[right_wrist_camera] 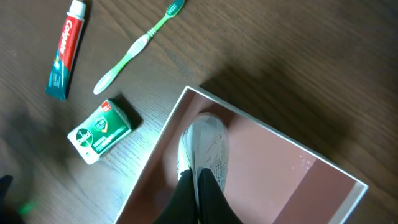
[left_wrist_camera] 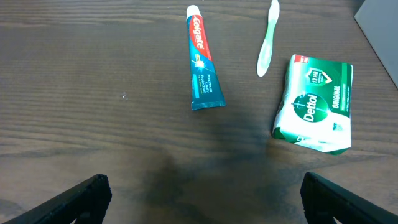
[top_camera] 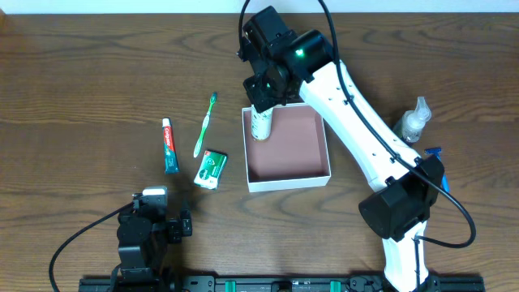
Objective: Pack container
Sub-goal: 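Lower the bottle into the box and open the right gripper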
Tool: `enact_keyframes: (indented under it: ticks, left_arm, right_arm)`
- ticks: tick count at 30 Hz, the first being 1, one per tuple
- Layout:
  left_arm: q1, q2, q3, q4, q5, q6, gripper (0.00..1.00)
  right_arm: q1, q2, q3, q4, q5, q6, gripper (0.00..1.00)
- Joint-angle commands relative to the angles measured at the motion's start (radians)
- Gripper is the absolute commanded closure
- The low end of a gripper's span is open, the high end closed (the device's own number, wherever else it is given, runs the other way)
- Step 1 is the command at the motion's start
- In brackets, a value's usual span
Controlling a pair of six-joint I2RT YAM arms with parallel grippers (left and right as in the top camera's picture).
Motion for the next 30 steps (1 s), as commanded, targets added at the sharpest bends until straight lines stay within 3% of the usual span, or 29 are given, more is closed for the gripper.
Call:
enact_keyframes:
  ticks: [1, 20, 25, 30]
  left_arm:
    - [0.002, -0.006, -0.011, 0.003, -0.001, 0.002, 0.02]
    - [0.002, -0.006, -0.011, 0.003, 0.000, 0.002, 0.02]
    - [0.002, -0.006, -0.011, 0.003, 0.000, 0.002, 0.02]
    - [0.002, -0.006, -0.011, 0.003, -0.001, 0.002, 0.02]
  right_arm:
    - [0.014, -0.001, -0.028, 0.027, -0.004, 0.015, 0.99]
    - [0.031, -0.001, -0.074, 0.070, -0.005, 0.015, 0.97]
    - [0.030, -0.011, -0.066, 0.069, -0.005, 0.014, 0.87]
    - [0.029, -0.053, -0.055, 0.063, -0.004, 0.007, 0.64]
